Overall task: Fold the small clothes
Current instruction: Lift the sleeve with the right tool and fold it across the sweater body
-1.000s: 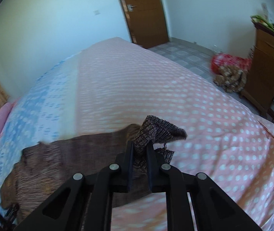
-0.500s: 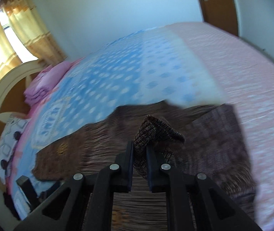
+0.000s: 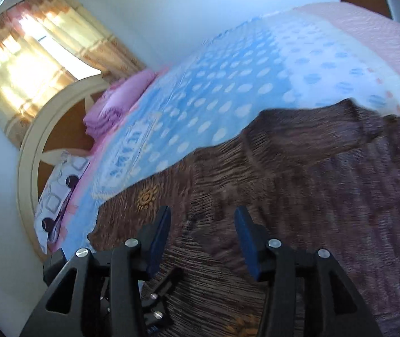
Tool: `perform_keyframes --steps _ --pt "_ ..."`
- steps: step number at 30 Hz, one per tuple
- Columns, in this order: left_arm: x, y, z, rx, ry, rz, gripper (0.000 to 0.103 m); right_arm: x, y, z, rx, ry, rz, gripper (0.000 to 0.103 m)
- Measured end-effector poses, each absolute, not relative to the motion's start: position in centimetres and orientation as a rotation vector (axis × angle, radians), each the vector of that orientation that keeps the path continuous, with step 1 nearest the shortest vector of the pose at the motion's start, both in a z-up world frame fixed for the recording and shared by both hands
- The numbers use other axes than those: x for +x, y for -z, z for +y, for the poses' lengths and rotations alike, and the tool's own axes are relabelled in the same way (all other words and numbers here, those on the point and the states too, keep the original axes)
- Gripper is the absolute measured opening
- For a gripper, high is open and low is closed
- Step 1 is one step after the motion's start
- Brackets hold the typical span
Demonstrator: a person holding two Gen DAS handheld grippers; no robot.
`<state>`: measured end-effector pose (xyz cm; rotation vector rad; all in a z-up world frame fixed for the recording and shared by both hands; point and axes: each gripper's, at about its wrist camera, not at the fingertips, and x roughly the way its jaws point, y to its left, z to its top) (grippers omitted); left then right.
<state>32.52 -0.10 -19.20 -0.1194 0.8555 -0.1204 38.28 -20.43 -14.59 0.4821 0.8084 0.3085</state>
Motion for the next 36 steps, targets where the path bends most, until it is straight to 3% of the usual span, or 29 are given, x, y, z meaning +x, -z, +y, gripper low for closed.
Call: perform_keyframes --steps 9,14,16,18,19,20,30,31,36 --pt "32.6 19.2 -0.2 -0.113 0.117 0.856 0.103 36.4 14.1 -29.7 0.195 0.236 0.803 0.047" --pt "32.6 19.2 -0.3 -0.106 0.114 0.859 0.103 38.3 16.2 -30.6 0.079 0.238 0.876 0.046" --pt "32.7 19.2 -0.4 -0.102 0.112 0.861 0.103 39.0 17.3 -29.7 0.026 0.209 0.9 0.04" --pt "32.7 19.2 -0.4 -0.1 0.11 0.862 0.103 39.2 17.6 -29.8 -0.028 0.235 0.902 0.016" --pt "32.7 19.3 -0.4 -0.098 0.11 0.862 0.103 39.3 17.8 -30.0 -0.036 0.242 0.905 0.012" --pt "32.7 19.3 -0.5 -0.096 0.109 0.863 0.103 39.3 17.5 -30.7 -0.006 0.233 0.906 0.006" --pt "32.9 19.3 -0.4 -0.09 0.106 0.864 0.103 36.9 17.7 -41.0 0.392 0.278 0.836 0.004" --pt "32.8 19.3 -0.4 -0.09 0.106 0.864 0.103 36.8 17.9 -42.0 0.418 0.297 0.833 0.0" --pt "32.8 19.4 -0.4 -0.091 0.107 0.863 0.103 35.8 17.8 -44.5 0.394 0.331 0.817 0.0"
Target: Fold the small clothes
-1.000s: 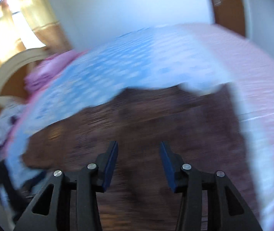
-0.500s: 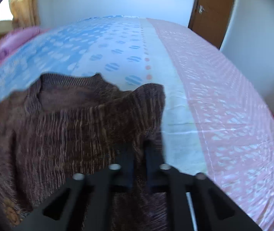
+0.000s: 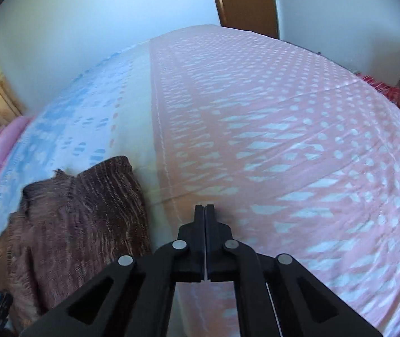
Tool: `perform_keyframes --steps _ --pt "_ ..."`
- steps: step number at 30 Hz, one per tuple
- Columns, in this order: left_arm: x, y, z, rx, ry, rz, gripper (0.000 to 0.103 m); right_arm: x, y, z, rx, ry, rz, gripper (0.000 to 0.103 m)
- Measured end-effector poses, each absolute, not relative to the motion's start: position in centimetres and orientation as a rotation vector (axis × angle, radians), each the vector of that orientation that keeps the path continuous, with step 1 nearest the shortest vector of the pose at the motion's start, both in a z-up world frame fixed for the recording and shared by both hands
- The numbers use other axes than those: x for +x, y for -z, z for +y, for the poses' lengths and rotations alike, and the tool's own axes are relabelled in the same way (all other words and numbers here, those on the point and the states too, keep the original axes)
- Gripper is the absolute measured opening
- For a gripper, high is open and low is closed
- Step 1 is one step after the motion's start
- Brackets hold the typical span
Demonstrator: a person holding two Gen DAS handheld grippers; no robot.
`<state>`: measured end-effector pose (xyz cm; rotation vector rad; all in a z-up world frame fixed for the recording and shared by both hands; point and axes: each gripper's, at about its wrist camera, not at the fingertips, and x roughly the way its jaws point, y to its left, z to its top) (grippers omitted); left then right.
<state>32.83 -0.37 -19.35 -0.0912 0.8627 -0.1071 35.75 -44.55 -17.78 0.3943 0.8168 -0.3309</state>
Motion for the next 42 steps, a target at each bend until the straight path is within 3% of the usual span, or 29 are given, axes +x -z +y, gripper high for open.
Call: perform_keyframes --steps 5,7,8,9,11,14,21,27,33,37,42 --pt "32.8 19.4 -0.4 -0.09 0.107 0.863 0.103 34.7 14.7 -44.4 0.44 0.231 0.739 0.005" --pt "32.8 19.4 -0.4 -0.09 0.107 0.863 0.103 35.5 14.3 -43.7 0.431 0.179 0.743 0.019" --pt "32.8 19.4 -0.4 -0.09 0.107 0.863 0.103 36.8 14.4 -42.8 0.392 0.166 0.765 0.035" --pt "32.8 19.4 -0.4 -0.09 0.107 0.863 0.103 38.0 14.6 -41.9 0.348 0.158 0.791 0.045" --pt "32.8 19.4 -0.4 -0.09 0.108 0.863 0.103 39.8 15.4 -40.5 0.284 0.132 0.835 0.045" --pt "32.8 19.4 -0.4 -0.09 0.107 0.863 0.103 42.8 17.6 -39.1 0.181 0.15 0.925 0.017" --pt "32.9 19.4 -0.3 -0.088 0.107 0.862 0.103 44.7 17.8 -42.2 0.282 0.163 0.894 0.018" --pt "32.9 19.4 -0.1 -0.09 0.107 0.86 0.103 38.3 14.1 -43.3 0.206 0.283 0.797 0.018" --pt "32.9 19.4 -0.2 -0.085 0.103 0.862 0.103 30.0 14.1 -39.3 0.145 0.037 0.896 0.018" --pt "32.9 19.4 -0.4 -0.079 0.099 0.864 0.103 28.8 17.7 -38.3 0.093 0.076 1.016 0.019" --pt "32.8 19.4 -0.4 -0.081 0.1 0.862 0.103 28.0 15.3 -37.5 0.028 0.248 0.967 0.027"
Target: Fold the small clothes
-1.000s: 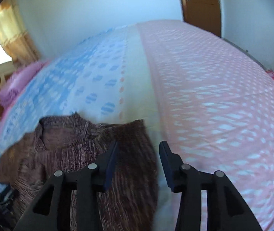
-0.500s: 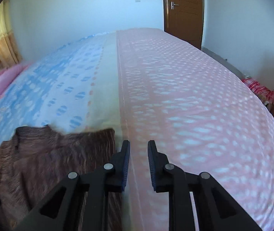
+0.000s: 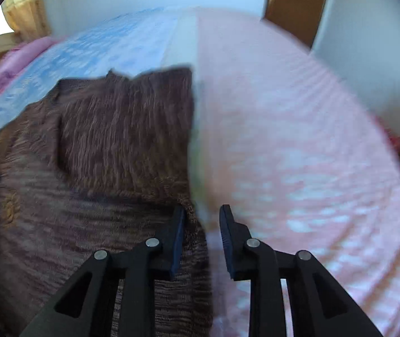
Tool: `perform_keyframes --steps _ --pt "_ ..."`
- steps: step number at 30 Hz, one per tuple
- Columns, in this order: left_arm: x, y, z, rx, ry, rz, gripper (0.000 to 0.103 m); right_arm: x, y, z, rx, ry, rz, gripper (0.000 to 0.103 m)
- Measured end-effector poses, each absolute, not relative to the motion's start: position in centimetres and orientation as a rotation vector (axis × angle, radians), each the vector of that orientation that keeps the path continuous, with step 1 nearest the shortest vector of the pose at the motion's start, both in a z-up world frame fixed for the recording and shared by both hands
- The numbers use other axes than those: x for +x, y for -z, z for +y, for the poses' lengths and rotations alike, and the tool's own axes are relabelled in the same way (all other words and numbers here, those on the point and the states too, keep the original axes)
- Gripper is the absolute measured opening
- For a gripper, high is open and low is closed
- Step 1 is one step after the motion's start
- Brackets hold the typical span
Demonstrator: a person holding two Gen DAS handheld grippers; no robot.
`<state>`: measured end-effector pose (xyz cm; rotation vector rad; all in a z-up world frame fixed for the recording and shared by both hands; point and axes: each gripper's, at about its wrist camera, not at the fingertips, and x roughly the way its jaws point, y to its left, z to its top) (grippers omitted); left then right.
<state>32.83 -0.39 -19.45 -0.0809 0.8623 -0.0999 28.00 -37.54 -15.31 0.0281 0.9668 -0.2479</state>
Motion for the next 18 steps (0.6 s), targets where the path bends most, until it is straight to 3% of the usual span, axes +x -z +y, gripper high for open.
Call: perform_keyframes --steps 5,8,18 --pt "32.8 19.4 -0.4 -0.084 0.102 0.863 0.103 29.7 11.9 -29.6 -0.069 0.002 0.826 0.029" --pt "32.8 19.4 -0.4 -0.084 0.103 0.862 0.103 32.1 12.4 -27.7 -0.099 -0.033 0.849 0.029" --pt "32.6 19.4 -0.2 -0.1 0.113 0.853 0.103 30.7 16.6 -36.2 0.016 0.154 0.969 0.029"
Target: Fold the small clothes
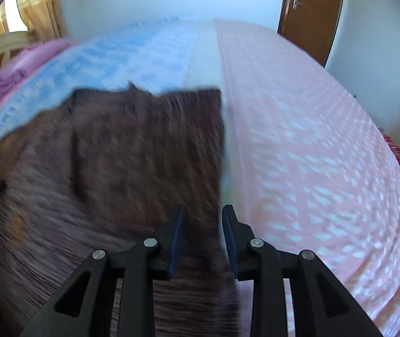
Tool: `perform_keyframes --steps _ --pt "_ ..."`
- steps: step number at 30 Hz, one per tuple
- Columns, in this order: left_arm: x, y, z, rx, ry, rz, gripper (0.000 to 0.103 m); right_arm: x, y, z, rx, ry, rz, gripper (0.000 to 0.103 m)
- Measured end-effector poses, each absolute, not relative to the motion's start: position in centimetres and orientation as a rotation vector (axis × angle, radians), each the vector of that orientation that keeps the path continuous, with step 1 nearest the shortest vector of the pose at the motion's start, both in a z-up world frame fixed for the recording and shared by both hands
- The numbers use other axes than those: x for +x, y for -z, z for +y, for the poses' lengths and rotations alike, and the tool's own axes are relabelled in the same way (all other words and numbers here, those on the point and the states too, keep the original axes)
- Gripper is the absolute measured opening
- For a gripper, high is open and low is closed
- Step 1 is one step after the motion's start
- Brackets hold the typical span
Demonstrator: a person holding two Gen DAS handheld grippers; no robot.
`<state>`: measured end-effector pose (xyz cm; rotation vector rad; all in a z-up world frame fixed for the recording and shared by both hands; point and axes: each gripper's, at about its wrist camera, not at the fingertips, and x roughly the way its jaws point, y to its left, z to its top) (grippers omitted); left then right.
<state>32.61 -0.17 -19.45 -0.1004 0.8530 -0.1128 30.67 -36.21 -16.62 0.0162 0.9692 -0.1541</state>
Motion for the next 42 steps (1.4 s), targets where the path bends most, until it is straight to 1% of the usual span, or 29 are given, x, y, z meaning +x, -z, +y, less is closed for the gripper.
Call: perform_keyframes --steps 2,4,5,6,10,14,17,18,20,22,23,24,26,28,33,36,39,42 --pt "32.6 19.4 -0.1 -0.099 0.112 0.854 0.103 30.7 17.4 -36.3 0.005 0.133 0.973 0.029" --pt "32.6 19.5 -0.2 -0.097 0.111 0.855 0.103 30.5 17.4 -36.5 0.03 0.119 0.97 0.014" --pt "32.6 19.5 -0.2 -0.096 0.111 0.856 0.103 30.6 17.3 -36.7 0.072 0.099 0.971 0.01" --pt "32.6 19.5 -0.2 -0.096 0.111 0.856 0.103 30.3 17.2 -37.3 0.106 0.113 0.962 0.008" --pt "32.6 19.5 -0.2 -0.096 0.111 0.855 0.103 28.8 17.7 -40.5 0.282 0.141 0.919 0.006" --pt "32.6 19.5 -0.2 -0.097 0.112 0.855 0.103 28.4 17.8 -40.8 0.311 0.141 0.915 0.006" --pt "32.6 19.5 -0.2 -0.096 0.111 0.855 0.103 28.6 16.9 -40.7 0.296 0.186 0.925 0.009" --pt "32.6 19.5 -0.2 -0.096 0.111 0.854 0.103 28.5 16.0 -40.3 0.254 0.242 0.9 0.014" --pt "32.6 19.5 -0.2 -0.094 0.11 0.855 0.103 27.8 13.5 -38.4 0.121 0.351 0.783 0.015" --pt "32.7 19.5 -0.2 -0.092 0.109 0.855 0.103 28.1 12.0 -36.3 0.092 0.275 0.723 0.022" --pt "32.7 19.5 -0.2 -0.092 0.109 0.855 0.103 28.9 11.8 -35.0 0.118 0.185 0.731 0.031" --pt "32.7 19.5 -0.2 -0.094 0.11 0.855 0.103 29.8 11.9 -33.6 0.151 0.087 0.753 0.032" --pt "32.7 19.5 -0.2 -0.095 0.111 0.854 0.103 32.1 12.9 -30.9 0.19 -0.047 0.794 0.032" --pt "32.7 19.5 -0.3 -0.095 0.112 0.853 0.103 34.3 14.3 -28.8 0.166 -0.02 0.838 0.032" --pt "32.6 19.5 -0.1 -0.109 0.12 0.848 0.103 35.6 16.9 -24.9 0.197 -0.088 0.911 0.032" --pt "32.6 19.5 0.0 -0.113 0.122 0.845 0.103 34.6 16.5 -22.7 0.235 -0.245 0.909 0.034" --pt "32.6 19.5 0.0 -0.114 0.123 0.845 0.103 33.6 16.0 -22.4 0.359 -0.431 0.9 0.034" --pt "32.6 19.5 0.0 -0.113 0.123 0.846 0.103 32.9 15.2 -23.0 0.356 -0.39 0.836 0.034"
